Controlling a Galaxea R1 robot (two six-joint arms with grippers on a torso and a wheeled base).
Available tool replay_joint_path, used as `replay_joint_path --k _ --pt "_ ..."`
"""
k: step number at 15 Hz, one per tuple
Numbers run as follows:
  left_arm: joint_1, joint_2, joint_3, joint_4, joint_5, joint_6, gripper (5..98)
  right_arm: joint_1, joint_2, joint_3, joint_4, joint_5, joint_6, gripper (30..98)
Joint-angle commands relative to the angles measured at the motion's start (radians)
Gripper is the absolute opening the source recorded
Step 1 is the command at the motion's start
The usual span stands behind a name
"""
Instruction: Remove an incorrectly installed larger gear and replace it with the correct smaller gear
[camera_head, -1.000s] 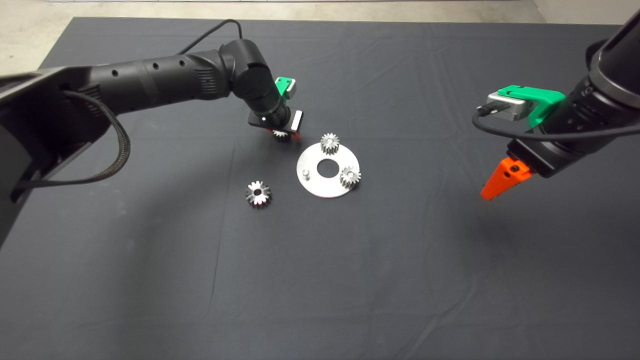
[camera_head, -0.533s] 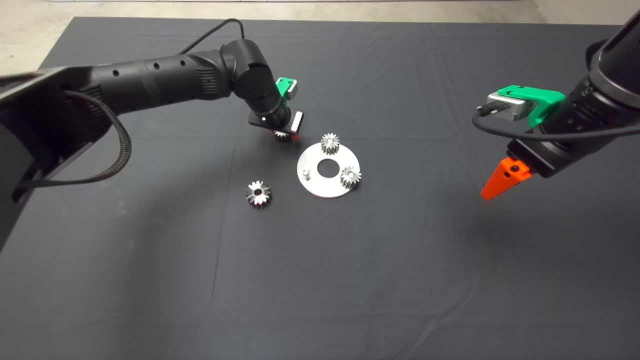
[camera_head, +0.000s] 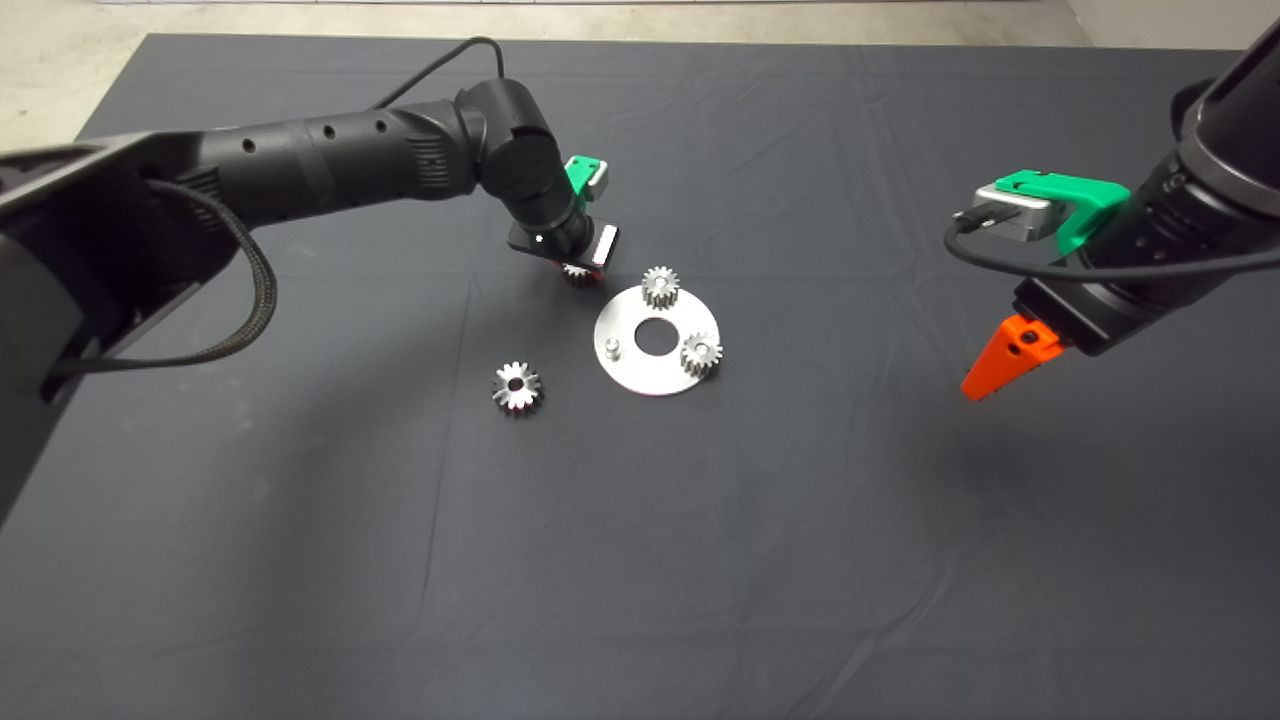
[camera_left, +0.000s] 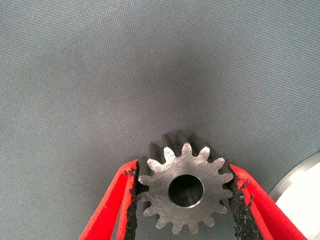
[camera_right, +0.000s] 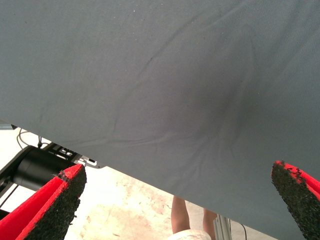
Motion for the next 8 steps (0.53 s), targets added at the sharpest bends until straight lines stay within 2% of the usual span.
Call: replay_joint_path --k 1,6,7,8 --pt "-0.016 0.004 -0.007 0.012 0.013 0.008 39.4 0.027 0.000 0.002 0.040 -0.114 -0.003 97.7" --pt "-0.016 -0.002 -0.015 0.017 0.016 0.026 36.0 0.027 0.002 0.002 0.040 -0.114 -0.003 97.7" --pt "-0.017 -0.004 -0.020 0.015 0.020 0.028 36.0 0.029 0.003 0.002 0.040 -0.114 -0.003 97.7" --pt "-0.020 -0.005 -0.028 0.013 0.034 0.026 36.0 0.029 0.003 0.002 0.040 -0.114 -0.003 97.7"
